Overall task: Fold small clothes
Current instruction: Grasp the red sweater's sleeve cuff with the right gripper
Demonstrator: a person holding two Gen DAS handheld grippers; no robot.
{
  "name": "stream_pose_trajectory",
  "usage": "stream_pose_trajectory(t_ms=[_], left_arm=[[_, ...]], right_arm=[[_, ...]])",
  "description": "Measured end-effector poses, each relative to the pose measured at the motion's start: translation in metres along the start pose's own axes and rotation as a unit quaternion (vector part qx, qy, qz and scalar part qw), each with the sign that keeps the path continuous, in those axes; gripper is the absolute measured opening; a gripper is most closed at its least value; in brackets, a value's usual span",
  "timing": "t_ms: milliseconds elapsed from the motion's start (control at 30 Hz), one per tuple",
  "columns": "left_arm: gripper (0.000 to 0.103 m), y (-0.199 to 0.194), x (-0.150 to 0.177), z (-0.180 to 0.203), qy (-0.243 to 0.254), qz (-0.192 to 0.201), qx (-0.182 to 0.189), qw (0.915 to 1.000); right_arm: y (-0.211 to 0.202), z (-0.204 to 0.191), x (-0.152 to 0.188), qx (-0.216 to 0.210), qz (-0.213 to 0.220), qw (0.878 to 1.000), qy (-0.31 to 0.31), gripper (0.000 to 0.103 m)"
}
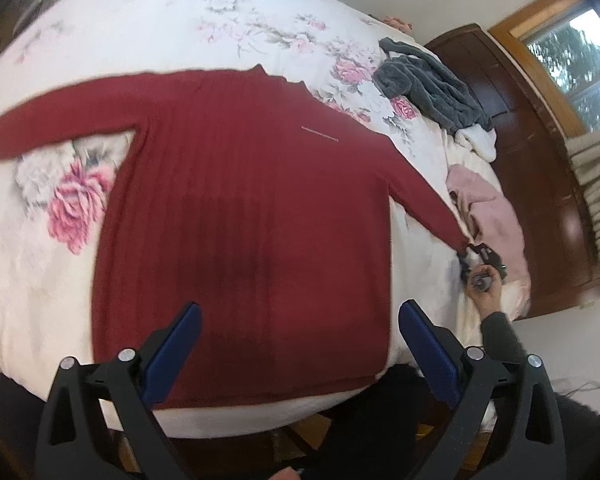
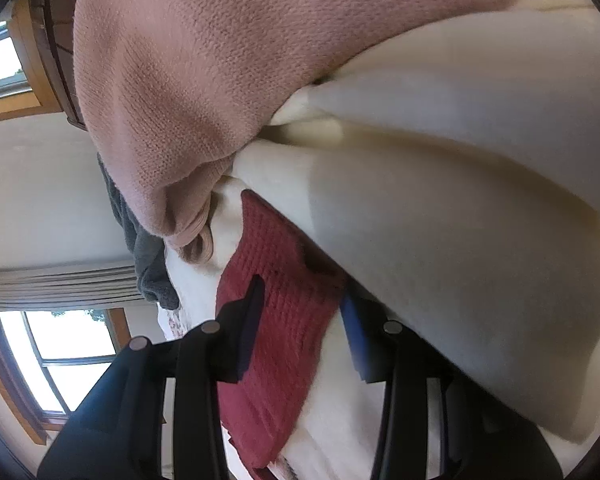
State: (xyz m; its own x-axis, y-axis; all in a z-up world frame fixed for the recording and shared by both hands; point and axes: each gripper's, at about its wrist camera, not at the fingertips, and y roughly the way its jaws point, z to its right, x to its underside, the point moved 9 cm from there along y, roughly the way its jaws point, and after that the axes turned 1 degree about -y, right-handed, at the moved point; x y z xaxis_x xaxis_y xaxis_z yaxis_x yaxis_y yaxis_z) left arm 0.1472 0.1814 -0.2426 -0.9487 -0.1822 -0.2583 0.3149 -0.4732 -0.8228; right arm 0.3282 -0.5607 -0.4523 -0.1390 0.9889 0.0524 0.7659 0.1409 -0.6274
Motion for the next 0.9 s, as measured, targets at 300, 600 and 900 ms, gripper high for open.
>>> stream_pose_trajectory(t_ms=[300,600,900], left_arm=[[0.099,0.013,0.012,-0.043,-0.098,-0.03,0.051,0.9934],[0.099,0.001,-0.019,-0.067,-0.066,0.041,0.005,0.9969],[0.099,0.013,-0.041,-0.07,-0.073,-0.005,0.033,0.9968]], right_arm=[[0.001,-0.06,0.018,0.015,-0.001,0.995,-0.103,0.01],[-0.002,-0.216,0.131,-0.022,-0.013,0.958,-0.286,0.009],[0.042,-0.317,0.301,-0.05,-0.064,0.898,-0.432,0.009]])
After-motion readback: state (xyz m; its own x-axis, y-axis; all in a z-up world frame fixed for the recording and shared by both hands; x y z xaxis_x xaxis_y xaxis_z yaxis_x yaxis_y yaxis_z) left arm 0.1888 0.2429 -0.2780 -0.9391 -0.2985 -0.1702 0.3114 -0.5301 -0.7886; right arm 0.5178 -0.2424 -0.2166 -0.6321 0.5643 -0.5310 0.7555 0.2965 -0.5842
